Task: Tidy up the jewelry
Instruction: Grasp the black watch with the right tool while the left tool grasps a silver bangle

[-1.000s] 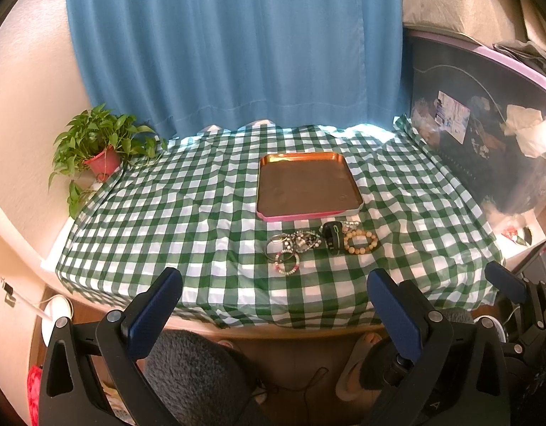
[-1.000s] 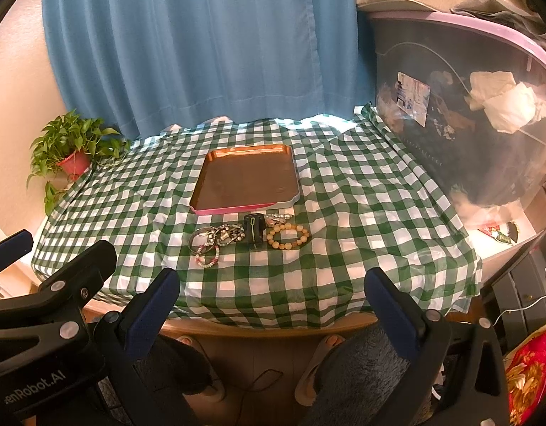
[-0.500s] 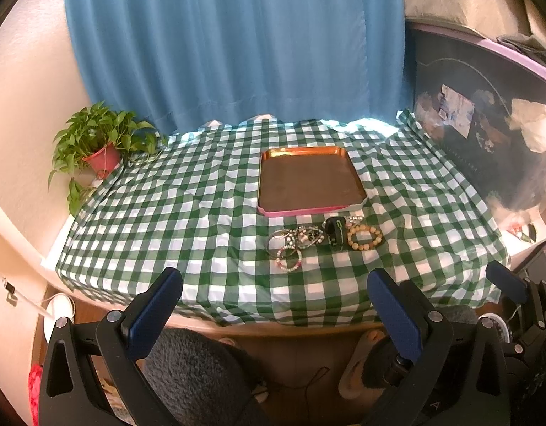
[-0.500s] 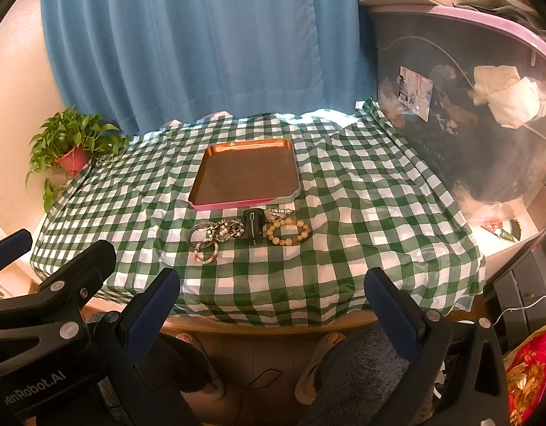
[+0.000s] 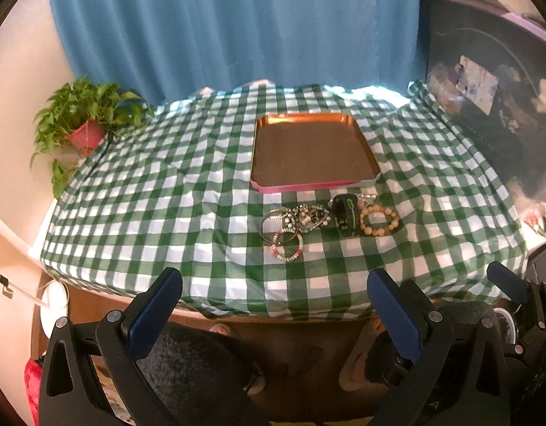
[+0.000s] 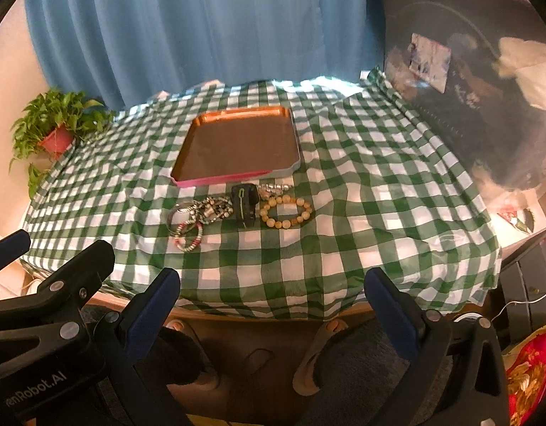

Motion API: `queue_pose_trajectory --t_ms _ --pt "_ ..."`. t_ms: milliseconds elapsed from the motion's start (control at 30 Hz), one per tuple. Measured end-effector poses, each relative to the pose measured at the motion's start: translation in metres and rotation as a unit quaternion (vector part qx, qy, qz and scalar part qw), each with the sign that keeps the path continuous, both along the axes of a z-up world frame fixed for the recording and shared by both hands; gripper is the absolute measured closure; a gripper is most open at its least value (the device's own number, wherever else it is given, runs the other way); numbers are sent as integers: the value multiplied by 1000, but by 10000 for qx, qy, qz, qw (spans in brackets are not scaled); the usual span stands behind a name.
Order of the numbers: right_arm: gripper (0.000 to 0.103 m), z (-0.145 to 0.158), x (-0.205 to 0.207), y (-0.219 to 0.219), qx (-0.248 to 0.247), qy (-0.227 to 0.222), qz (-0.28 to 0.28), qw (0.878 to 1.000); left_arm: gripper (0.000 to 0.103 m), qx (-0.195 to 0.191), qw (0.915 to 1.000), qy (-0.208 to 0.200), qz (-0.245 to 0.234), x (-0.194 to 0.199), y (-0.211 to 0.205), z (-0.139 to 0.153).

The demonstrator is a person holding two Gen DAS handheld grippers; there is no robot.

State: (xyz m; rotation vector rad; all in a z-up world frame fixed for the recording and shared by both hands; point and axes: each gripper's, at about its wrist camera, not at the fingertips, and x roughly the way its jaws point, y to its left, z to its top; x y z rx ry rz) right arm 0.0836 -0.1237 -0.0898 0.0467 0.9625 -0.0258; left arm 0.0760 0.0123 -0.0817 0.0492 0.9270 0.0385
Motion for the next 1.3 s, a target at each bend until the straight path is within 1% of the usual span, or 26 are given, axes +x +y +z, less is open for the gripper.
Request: queue_pose_trajectory --t_ms 67,167,200,300,367,400,467,533,567,667,700,733,767,800,833,867,900,933,1000,1033,1067,1133,1200,1267,1300 --pt "0 -13 11 1 -33 91 38 9999 0 -54 10000 75 -3 16 -4 -10" --pt "1 -31 32 0 -42 180 161 9997 0 -349 9990 281 31 42 2 -37" --pt "1 -39 39 -1 -57 226 193 9995 0 -499 9982 317 44 48 9 -49" --pt "1 -63 58 -9 38 327 286 9990 0 -814 9964 214 55 65 22 -70" --pt "6 -77 66 -20 242 145 292 9992 0 -989 9951 87 -49 75 29 -79" --pt "6 -81 70 -25 312 33 287 9991 0 -1001 9949 22 -141 80 34 -85" --pt "6 -89 77 -35 432 -211 282 9984 0 -758 9970 93 -137 97 33 -94" --pt "6 -96 88 -42 460 -242 258 9983 0 -383 9988 223 -193 113 33 -106" --pt "6 -99 95 -44 499 -207 293 9981 0 -286 9989 268 -240 120 33 -112" --pt "6 -108 111 -45 598 -7 334 9977 2 -329 9980 317 -435 130 36 -126" --pt "6 -112 116 -45 704 107 350 9968 6 -379 9973 381 -499 133 37 -130" --pt "8 -116 119 -44 843 198 390 9955 16 -429 9964 461 -562 136 36 -135" --pt "13 -119 123 -42 994 294 448 9936 22 -458 9956 537 -615 138 35 -138" --pt "17 -121 127 -39 1137 385 509 9915 31 -473 9948 613 -663 140 34 -142" --pt "26 -123 130 -38 1280 467 565 9891 33 -506 9940 692 -684 143 33 -146" --pt "36 -125 136 -34 1483 569 643 9852 33 -575 9934 720 -685 146 33 -148" --pt "39 -125 137 -31 1563 577 725 9834 34 -681 9925 740 -693 151 36 -149" --pt "39 -123 139 -26 1550 541 827 9830 34 -705 9925 713 -700 152 35 -149" --pt "39 -120 142 -14 1303 427 979 9857 34 -602 9941 556 -709 155 34 -147" --pt "39 -119 143 -9 1201 369 1035 9867 34 -566 9941 533 -754 159 34 -149" --pt "39 -118 145 -4 1142 341 1124 9865 34 -578 9933 606 -799 163 33 -152" --pt "39 -122 148 0 1169 386 1196 9852 34 -779 9918 633 -786 169 37 -156" --pt "39 -129 154 4 1128 471 1171 9856 34 -811 9931 561 -642 172 41 -157" --pt "39 -135 159 5 1118 545 1132 9857 34 -891 9913 643 -722 175 41 -161" --pt "39 -137 158 4 1120 546 1126 9858 34 -994 9901 634 -768 176 41 -160"
